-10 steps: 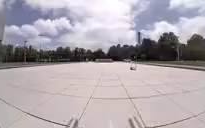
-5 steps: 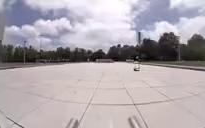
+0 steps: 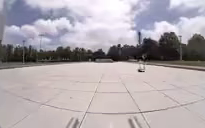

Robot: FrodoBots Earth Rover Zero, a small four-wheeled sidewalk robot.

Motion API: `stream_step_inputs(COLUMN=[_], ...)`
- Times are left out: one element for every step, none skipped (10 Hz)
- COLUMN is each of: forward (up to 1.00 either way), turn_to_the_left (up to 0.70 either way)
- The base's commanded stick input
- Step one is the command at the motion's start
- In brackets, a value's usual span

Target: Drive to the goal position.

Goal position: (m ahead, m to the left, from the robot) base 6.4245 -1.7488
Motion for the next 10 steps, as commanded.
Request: stream_step_inputs(forward=[0.50, 0.50, 0.50, 0.50, 0.50, 0.50, 0.50, 0.50, 0.50, 0.50], turn_to_the_left=[0.00, 0.00, 0.00, 0.00, 0.00, 0.00, 0.00, 0.00, 0.00, 0.00])
